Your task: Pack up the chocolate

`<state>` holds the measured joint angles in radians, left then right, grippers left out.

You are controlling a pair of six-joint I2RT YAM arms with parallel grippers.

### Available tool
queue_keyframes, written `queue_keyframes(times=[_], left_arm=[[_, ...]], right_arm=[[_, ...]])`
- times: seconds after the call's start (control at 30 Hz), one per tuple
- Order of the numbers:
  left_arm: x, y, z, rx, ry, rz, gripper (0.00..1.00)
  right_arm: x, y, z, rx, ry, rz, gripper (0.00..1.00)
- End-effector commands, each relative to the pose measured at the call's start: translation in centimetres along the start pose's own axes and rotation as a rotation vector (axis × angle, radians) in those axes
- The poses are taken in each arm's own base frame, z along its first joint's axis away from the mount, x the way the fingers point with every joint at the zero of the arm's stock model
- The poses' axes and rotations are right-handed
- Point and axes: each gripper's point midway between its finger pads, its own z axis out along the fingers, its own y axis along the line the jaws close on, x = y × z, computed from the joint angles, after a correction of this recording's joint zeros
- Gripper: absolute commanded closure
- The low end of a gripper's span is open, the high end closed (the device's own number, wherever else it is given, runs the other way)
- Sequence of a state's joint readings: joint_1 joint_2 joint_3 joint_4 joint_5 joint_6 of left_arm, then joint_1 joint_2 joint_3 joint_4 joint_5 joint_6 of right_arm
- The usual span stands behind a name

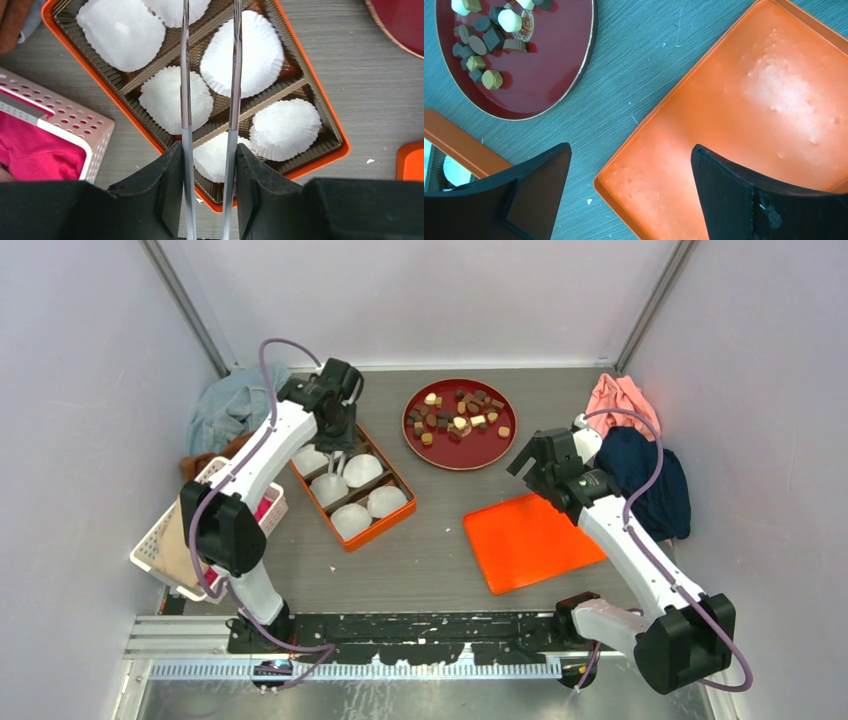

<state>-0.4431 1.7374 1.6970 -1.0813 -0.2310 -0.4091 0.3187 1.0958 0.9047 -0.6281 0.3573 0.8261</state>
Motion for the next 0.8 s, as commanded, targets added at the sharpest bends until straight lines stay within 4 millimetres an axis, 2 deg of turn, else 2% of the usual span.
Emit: queue_keyframes(times=[0.0, 0.2, 0.53, 0.77], left_arm=[[-1.4, 0.9, -0.3, 0.033, -0.058, -0.072, 0.86], [-0.4, 2.1, 0.9, 0.005, -0.018, -0.104, 0.86], [1.1, 2.7, 0.9, -0.006, 0.007, -0.104, 0.86], [0.5, 3.2, 2.5, -0.018, 0.005, -0.109, 0.86]], right_arm=[[-1.4, 1.3, -0.3, -0.041, -0.04, 0.027, 0.05], [-1.6, 1.2, -0.3, -0.037, -0.047, 0.029, 0.05], [-1.1, 1.2, 0.1, -0.034, -0.032, 0.03, 0.05], [-1.1, 1.4, 0.2, -0.04, -0.028, 0.029, 0.05]])
